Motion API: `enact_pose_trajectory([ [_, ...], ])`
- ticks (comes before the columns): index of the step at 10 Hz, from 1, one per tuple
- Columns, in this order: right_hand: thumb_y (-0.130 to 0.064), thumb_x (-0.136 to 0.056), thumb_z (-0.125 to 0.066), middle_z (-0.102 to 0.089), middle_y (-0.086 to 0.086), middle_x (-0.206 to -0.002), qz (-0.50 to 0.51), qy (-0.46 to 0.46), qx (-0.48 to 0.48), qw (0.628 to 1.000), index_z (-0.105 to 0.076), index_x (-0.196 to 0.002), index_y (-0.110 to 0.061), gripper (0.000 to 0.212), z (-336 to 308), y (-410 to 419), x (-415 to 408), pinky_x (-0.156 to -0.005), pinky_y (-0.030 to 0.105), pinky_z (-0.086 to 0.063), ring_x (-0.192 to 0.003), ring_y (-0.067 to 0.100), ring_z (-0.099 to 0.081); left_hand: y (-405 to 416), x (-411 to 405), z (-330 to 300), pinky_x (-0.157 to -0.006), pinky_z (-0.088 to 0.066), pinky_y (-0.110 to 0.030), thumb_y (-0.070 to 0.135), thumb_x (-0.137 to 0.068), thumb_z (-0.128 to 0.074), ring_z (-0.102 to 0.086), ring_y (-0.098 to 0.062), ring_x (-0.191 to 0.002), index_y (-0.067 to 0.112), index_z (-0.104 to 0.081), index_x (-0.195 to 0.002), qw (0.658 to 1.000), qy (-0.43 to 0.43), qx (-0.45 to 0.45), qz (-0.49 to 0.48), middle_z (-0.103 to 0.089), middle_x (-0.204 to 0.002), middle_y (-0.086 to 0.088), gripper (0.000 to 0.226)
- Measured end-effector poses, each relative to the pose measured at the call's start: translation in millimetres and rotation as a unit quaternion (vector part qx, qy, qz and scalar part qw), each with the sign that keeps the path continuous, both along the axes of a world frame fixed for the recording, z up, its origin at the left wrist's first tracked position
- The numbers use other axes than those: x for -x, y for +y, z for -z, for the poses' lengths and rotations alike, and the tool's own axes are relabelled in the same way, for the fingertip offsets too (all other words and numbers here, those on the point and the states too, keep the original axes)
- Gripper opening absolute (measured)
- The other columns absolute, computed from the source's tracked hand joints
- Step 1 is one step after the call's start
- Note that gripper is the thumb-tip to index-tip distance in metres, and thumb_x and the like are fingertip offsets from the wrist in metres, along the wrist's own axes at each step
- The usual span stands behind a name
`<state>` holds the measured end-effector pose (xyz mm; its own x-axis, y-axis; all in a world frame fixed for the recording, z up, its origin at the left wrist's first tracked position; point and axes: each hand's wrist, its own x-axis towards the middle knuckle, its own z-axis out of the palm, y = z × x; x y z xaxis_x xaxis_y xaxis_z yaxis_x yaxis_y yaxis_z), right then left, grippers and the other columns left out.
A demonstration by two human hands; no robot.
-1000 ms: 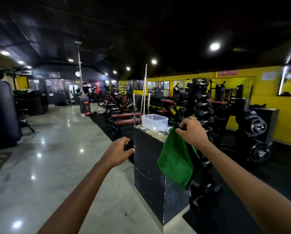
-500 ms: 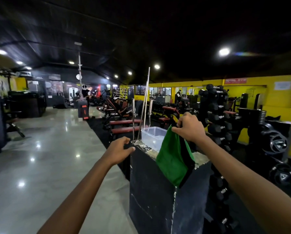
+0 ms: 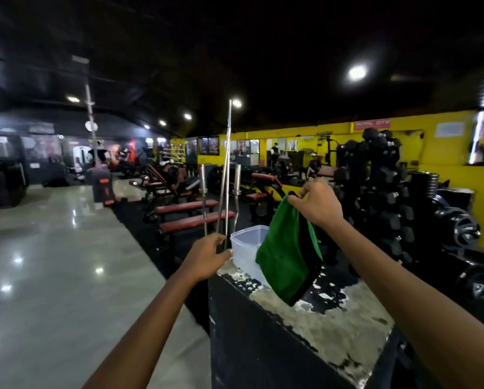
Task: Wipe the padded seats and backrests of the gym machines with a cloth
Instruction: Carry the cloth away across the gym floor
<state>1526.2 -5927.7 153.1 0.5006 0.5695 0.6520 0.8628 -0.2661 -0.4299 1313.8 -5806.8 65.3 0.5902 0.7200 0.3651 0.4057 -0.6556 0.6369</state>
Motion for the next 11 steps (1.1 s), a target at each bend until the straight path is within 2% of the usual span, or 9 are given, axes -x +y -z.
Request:
enact_pose_trajectory([
  [1,-0.035,-0.083,-0.068,-0.055,0.010,-0.092,0.009,0.006,-0.004,1.000,-0.060,-0.071,-0.001,0.037,-1.9,36.9,-17.8,-0.060,0.033,-0.045,-0.075,0.025,-0.054,33.5,-25.6,5.9,-0.092,-0.040,-0.025,0.017,-0.088,-0.066,-0.056,-0.023,-0.117,0.004,-0.056,-0.126,1.000,0.013,0.007,0.022,-0.060,-0.127,-0.011,0.041],
  [2,-0.031,-0.082,-0.067,-0.050,0.008,-0.083,0.004,0.005,-0.019,1.000,-0.044,-0.055,-0.015,0.039,-1.7,93.2,-52.4,-0.060,0.029,-0.036,-0.071,0.022,-0.050,88.6,-64.4,17.6,-0.090,-0.039,-0.022,0.018,-0.088,-0.065,-0.055,-0.023,-0.118,0.004,-0.054,-0.128,0.999,0.024,0.008,0.039,-0.059,-0.128,-0.012,0.044],
  [3,-0.029,-0.082,-0.066,-0.050,0.008,-0.082,0.001,-0.002,-0.028,1.000,-0.040,-0.053,-0.018,0.041,-1.8,121.6,-72.6,-0.061,0.030,-0.036,-0.074,0.022,-0.050,119.6,-87.2,18.7,-0.092,-0.037,-0.022,0.018,-0.089,-0.064,-0.053,-0.022,-0.120,0.004,-0.051,-0.131,0.998,0.024,0.009,0.054,-0.056,-0.133,-0.011,0.046],
  [5,-0.032,-0.081,-0.067,-0.054,0.008,-0.088,0.021,0.005,-0.022,1.000,-0.049,-0.057,-0.014,0.036,4.9,197.1,-132.1,-0.058,0.028,-0.038,-0.074,0.022,-0.054,205.3,-148.7,8.6,-0.103,-0.038,-0.031,0.021,-0.090,-0.064,-0.050,-0.022,-0.126,0.004,-0.050,-0.133,0.997,0.032,-0.013,0.073,-0.052,-0.138,-0.011,0.049],
  [6,-0.034,-0.080,-0.068,-0.060,0.011,-0.086,0.034,0.017,0.017,0.999,-0.060,-0.062,-0.005,0.035,22.8,231.1,-156.5,-0.056,0.028,-0.040,-0.074,0.022,-0.056,244.9,-178.0,10.9,-0.095,-0.038,-0.026,0.022,-0.090,-0.063,-0.052,-0.023,-0.121,0.005,-0.053,-0.131,0.997,0.016,-0.008,0.073,-0.056,-0.133,-0.011,0.046],
  [8,-0.035,-0.078,-0.069,-0.049,0.005,-0.082,0.062,0.043,0.143,0.987,-0.047,-0.056,-0.017,0.036,99.6,265.8,-179.8,-0.062,0.030,-0.043,-0.077,0.023,-0.052,293.7,-229.6,48.3,-0.092,-0.038,-0.023,0.020,-0.089,-0.065,-0.054,-0.021,-0.119,0.006,-0.056,-0.127,0.993,0.009,0.066,0.100,-0.059,-0.128,-0.009,0.041],
  [9,-0.033,-0.078,-0.069,-0.052,0.007,-0.088,0.067,0.051,0.187,0.979,-0.054,-0.065,-0.011,0.029,127.7,275.8,-186.7,-0.071,0.034,-0.049,-0.084,0.026,-0.055,306.7,-249.2,62.5,-0.093,-0.041,-0.025,0.021,-0.088,-0.066,-0.056,-0.020,-0.115,0.008,-0.059,-0.124,0.990,0.013,0.084,0.114,-0.062,-0.124,-0.008,0.039],
  [10,-0.029,-0.077,-0.073,-0.066,0.017,-0.089,0.051,0.078,0.324,0.941,-0.068,-0.080,0.000,0.030,150.8,286.2,-191.1,-0.071,0.032,-0.049,-0.089,0.030,-0.063,320.4,-272.2,70.4,-0.088,-0.040,-0.022,0.021,-0.089,-0.065,-0.056,-0.020,-0.116,0.008,-0.058,-0.125,0.983,0.032,0.081,0.164,-0.061,-0.125,-0.006,0.039],
  [11,-0.036,-0.074,-0.077,-0.068,0.013,-0.100,0.038,0.105,0.419,0.901,-0.071,-0.096,-0.004,0.040,153.3,293.2,-192.0,-0.076,0.029,-0.047,-0.095,0.027,-0.062,332.6,-286.4,70.0,-0.086,-0.038,-0.020,0.023,-0.089,-0.065,-0.056,-0.018,-0.116,0.008,-0.057,-0.126,0.977,0.031,0.073,0.199,-0.060,-0.127,-0.006,0.041],
])
